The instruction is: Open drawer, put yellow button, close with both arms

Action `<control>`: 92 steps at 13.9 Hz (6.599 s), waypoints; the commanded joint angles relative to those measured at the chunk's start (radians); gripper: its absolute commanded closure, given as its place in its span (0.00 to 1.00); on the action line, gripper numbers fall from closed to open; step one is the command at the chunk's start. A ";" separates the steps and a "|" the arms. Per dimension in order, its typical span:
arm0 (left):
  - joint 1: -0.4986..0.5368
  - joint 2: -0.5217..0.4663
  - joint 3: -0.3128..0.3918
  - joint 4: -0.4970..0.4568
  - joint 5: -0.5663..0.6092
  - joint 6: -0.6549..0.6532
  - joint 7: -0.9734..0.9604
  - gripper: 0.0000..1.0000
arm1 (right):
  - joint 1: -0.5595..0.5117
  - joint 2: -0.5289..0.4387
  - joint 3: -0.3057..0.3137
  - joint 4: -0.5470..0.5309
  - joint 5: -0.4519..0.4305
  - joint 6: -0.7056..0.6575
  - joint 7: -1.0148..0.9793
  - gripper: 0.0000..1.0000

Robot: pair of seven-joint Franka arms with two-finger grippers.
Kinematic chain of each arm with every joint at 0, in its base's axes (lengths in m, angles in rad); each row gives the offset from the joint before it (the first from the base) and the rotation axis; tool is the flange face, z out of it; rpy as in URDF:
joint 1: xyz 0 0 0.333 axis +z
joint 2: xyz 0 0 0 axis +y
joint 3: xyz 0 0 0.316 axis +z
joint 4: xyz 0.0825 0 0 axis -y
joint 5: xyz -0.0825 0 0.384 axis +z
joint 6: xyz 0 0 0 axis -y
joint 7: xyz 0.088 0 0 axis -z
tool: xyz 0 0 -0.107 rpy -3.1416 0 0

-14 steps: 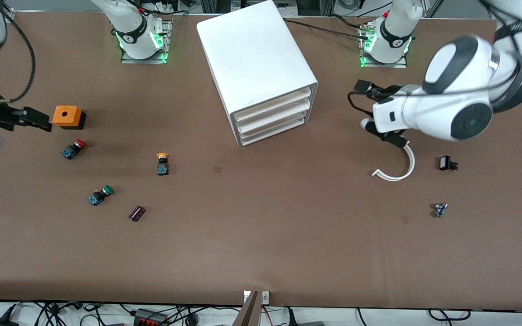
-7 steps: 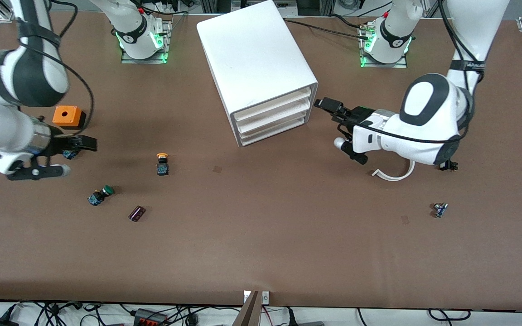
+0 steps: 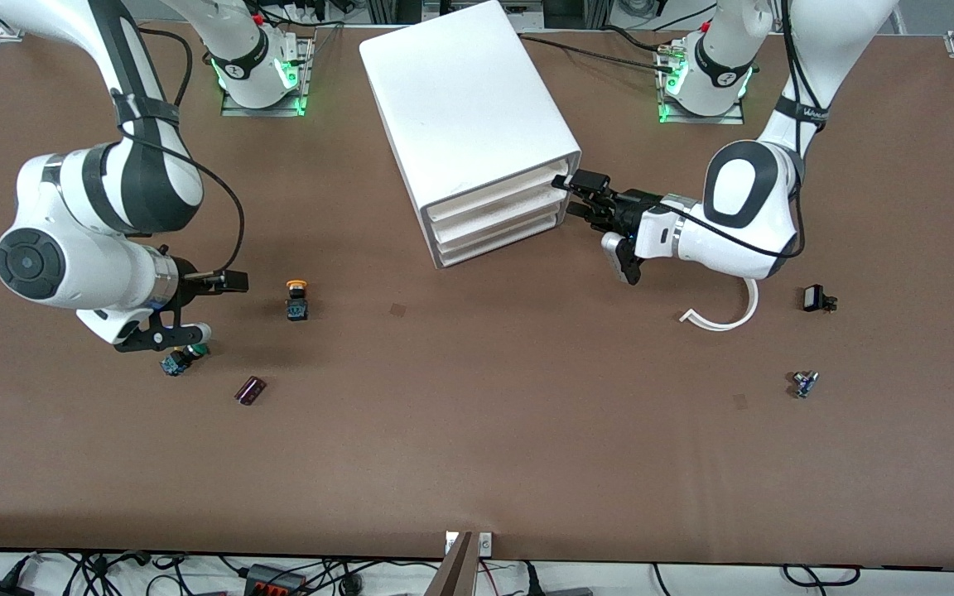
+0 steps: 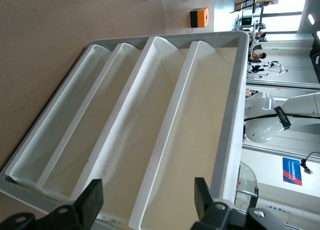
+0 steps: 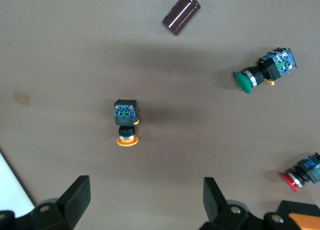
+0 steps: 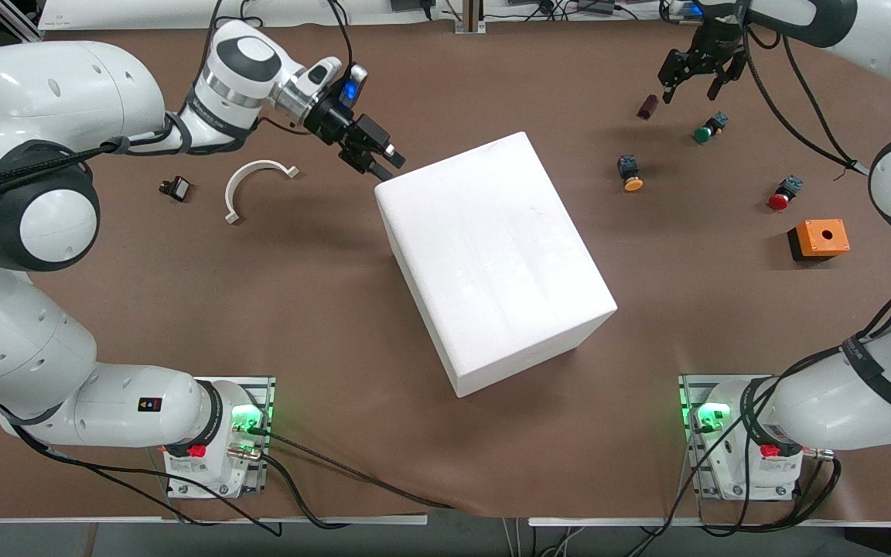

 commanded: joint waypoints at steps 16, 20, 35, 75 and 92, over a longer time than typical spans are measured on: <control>0.016 0.025 -0.039 -0.082 -0.182 0.045 0.200 0.94 | 0.112 0.108 -0.003 -0.234 0.005 0.342 0.010 0.00; 0.106 0.121 -0.032 0.068 -0.032 0.040 0.161 0.93 | 0.123 0.158 -0.003 -0.236 0.006 0.392 0.033 0.00; 0.175 0.204 -0.016 0.494 0.329 -0.163 -0.354 0.00 | 0.122 0.119 -0.004 -0.170 0.011 0.338 0.100 1.00; 0.113 0.218 -0.012 0.821 1.189 -0.136 -0.821 0.00 | 0.590 0.301 0.058 0.508 0.238 0.157 1.979 1.00; 0.113 0.203 -0.035 0.802 1.186 -0.110 -0.870 0.00 | 0.593 0.250 -0.064 0.617 0.114 0.042 1.989 0.00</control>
